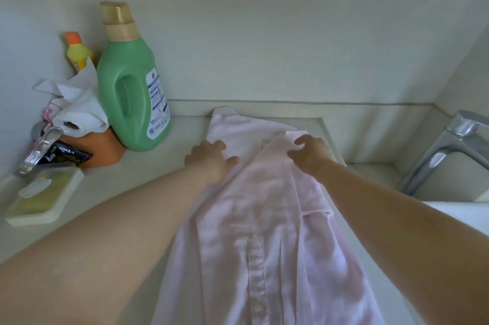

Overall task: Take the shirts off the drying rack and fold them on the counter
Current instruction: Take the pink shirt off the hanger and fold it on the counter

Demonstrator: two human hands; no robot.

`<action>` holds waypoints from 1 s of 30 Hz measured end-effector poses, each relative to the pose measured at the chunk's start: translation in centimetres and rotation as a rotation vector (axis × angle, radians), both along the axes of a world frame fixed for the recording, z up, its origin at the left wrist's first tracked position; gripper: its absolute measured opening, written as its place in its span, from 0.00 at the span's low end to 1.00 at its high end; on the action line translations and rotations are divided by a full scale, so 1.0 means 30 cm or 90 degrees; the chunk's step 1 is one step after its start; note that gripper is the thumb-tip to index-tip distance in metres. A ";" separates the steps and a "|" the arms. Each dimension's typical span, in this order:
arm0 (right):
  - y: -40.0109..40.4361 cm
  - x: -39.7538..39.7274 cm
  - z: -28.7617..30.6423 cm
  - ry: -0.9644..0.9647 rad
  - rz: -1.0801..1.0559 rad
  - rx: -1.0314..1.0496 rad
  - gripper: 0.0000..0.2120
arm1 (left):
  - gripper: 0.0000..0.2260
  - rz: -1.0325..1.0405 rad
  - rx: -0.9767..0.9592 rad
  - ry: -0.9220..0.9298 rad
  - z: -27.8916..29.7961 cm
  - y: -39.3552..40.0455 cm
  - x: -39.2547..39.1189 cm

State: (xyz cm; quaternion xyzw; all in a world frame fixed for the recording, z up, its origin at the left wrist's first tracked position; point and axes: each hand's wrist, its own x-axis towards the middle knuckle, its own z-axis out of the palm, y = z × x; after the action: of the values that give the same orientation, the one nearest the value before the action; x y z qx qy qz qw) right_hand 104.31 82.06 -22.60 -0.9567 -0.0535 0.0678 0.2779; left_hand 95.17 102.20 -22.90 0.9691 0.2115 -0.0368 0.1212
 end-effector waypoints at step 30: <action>-0.012 0.132 0.079 0.019 -0.154 0.406 0.17 | 0.06 0.128 -0.486 -0.289 0.125 0.196 0.069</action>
State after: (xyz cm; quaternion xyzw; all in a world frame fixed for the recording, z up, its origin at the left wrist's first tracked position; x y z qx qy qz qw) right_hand 108.28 81.71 -20.22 -0.8201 0.0459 0.0282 0.5697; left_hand 97.25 108.07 -19.15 0.8130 0.2442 0.1134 0.5162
